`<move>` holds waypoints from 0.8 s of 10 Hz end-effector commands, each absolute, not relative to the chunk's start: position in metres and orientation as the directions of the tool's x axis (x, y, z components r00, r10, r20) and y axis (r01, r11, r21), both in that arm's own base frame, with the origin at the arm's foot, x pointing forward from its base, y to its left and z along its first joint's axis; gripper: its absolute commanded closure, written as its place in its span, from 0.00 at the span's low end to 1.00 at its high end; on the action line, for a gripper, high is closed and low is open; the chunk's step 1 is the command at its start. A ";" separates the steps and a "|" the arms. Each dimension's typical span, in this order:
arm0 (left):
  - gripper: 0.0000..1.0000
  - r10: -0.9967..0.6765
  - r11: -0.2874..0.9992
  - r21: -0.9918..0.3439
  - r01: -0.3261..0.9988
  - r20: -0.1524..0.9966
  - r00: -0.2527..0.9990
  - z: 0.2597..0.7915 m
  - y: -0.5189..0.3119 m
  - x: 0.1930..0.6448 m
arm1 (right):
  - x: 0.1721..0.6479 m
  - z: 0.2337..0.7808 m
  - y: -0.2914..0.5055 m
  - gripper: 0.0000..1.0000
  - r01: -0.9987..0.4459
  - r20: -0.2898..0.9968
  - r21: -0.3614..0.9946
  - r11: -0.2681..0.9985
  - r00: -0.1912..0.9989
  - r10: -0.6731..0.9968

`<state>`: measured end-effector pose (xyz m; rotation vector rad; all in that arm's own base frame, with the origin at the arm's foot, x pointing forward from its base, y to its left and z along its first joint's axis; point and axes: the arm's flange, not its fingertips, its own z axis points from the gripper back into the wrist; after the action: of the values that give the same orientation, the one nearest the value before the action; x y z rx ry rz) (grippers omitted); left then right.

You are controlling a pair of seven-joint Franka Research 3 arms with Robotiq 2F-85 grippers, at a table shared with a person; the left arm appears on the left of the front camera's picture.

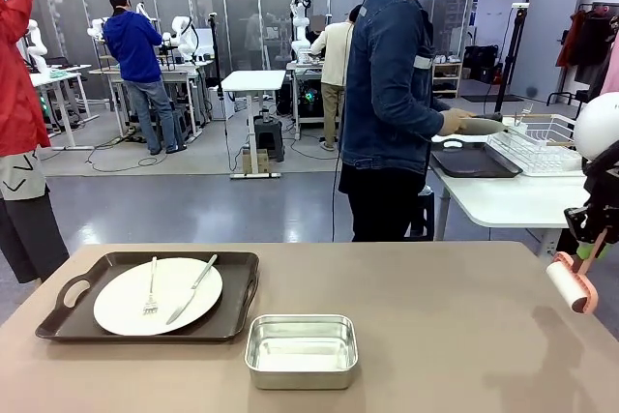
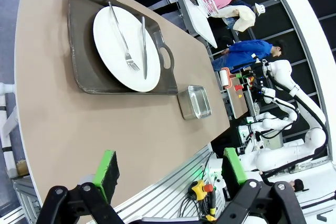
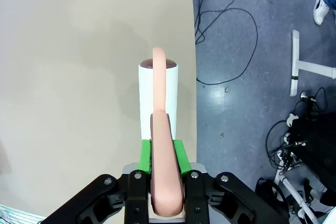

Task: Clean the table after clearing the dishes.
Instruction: Place the Lint Roller back on top of the Airtight Container.

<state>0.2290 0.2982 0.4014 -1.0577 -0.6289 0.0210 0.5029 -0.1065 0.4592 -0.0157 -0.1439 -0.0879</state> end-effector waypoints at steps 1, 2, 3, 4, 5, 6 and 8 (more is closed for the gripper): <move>0.00 0.311 0.498 -0.814 0.298 0.489 0.815 0.402 0.299 0.226 | 0.503 0.462 -0.106 0.79 0.084 0.151 -0.009 0.996 0.985 -0.082; 0.00 0.311 0.498 -0.814 0.298 0.489 0.815 0.402 0.299 0.226 | 0.503 0.462 -0.106 0.79 0.084 0.151 -0.009 0.996 0.985 -0.082; 0.00 0.311 0.498 -0.814 0.298 0.489 0.815 0.402 0.299 0.226 | 0.503 0.462 -0.106 0.79 0.084 0.151 -0.009 0.996 0.985 -0.082; 0.00 0.311 0.498 -0.814 0.298 0.489 0.815 0.402 0.299 0.226 | 0.503 0.462 -0.106 0.79 0.084 0.151 -0.009 0.996 0.985 -0.082; 0.00 0.311 0.498 -0.814 0.298 0.489 0.815 0.402 0.299 0.226 | 0.503 0.459 -0.107 0.79 0.089 0.144 -0.009 0.996 0.986 -0.086; 0.00 0.311 0.498 -0.814 0.298 0.489 0.815 0.402 0.299 0.226 | 0.512 0.480 -0.073 0.79 -0.017 0.188 -0.056 0.998 0.982 0.027; 0.00 0.311 0.498 -0.814 0.298 0.489 0.815 0.402 0.299 0.226 | 0.513 0.524 0.018 0.79 -0.363 0.277 -0.074 0.929 0.887 0.369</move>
<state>0.2289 0.2982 0.4014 -1.0577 -0.6291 0.0213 0.5167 -0.0203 0.5018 -0.0584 -0.2245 0.1799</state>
